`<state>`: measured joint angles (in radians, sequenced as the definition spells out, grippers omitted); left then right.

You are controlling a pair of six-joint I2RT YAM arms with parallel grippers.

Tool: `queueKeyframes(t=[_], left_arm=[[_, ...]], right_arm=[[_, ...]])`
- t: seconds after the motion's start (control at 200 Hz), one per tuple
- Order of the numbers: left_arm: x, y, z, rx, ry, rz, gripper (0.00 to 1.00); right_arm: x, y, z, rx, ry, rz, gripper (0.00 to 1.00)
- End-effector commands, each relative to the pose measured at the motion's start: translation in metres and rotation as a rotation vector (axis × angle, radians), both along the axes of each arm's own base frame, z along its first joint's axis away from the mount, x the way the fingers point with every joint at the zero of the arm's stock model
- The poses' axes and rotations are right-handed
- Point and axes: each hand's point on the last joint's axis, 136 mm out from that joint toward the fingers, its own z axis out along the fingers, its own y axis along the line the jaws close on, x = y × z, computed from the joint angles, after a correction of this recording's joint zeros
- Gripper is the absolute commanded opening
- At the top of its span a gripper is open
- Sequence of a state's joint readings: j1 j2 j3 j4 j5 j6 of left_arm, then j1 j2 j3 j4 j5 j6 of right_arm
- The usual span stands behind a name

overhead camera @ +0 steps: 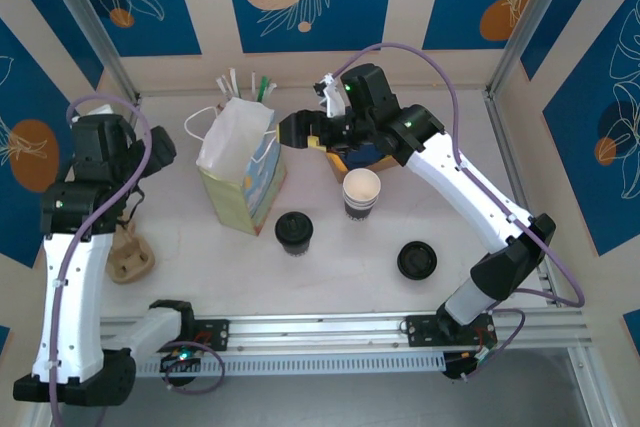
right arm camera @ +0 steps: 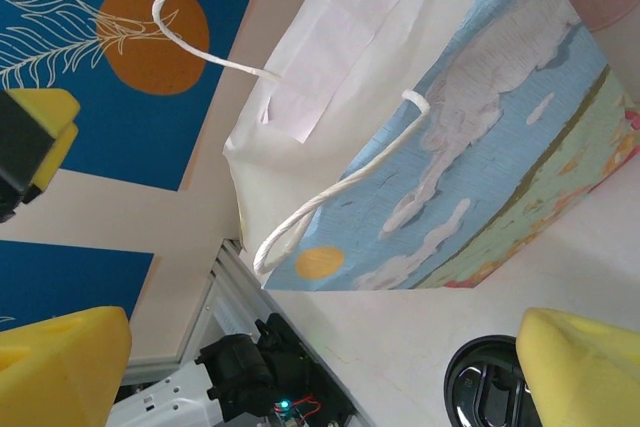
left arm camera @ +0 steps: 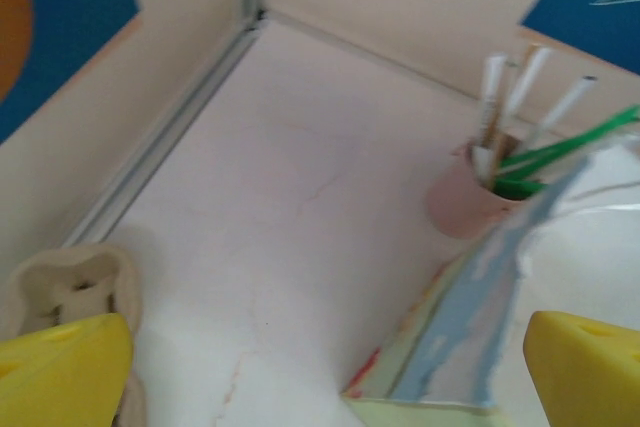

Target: Pack the takeout coffee

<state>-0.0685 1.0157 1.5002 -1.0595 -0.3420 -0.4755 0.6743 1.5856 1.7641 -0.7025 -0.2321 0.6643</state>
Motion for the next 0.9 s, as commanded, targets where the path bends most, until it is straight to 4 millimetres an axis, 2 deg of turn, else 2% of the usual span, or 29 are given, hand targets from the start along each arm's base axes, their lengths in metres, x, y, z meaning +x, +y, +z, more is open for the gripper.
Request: queueKeyframes(t=[0.0,0.21,0.365,0.585,0.76,0.895], left_arm=[[-0.016,0.031,-0.032,0.039,0.11,0.18,1.0],[-0.026,0.065,-0.076,0.017,0.212,0.334,1.0],[-0.024,0.083,-0.11,-0.067,0.277,0.398,0.99],[-0.022,0.111,-0.158,-0.175,0.361,0.46,0.91],[-0.032,0.132,-0.195,-0.237,0.448,0.523,0.9],[-0.041,0.143,-0.212,-0.229,0.498,0.567,0.92]], right_arm=[[-0.009,-0.009,0.006,-0.001,-0.026,0.019,0.99],[-0.008,-0.012,0.004,0.0,-0.016,0.028,0.99],[-0.006,-0.01,0.004,0.008,-0.01,0.039,0.99],[-0.002,-0.002,0.003,0.016,0.012,0.061,0.99],[0.001,0.003,0.0,0.019,0.028,0.067,0.99],[0.001,0.004,-0.003,0.015,0.035,0.066,0.99]])
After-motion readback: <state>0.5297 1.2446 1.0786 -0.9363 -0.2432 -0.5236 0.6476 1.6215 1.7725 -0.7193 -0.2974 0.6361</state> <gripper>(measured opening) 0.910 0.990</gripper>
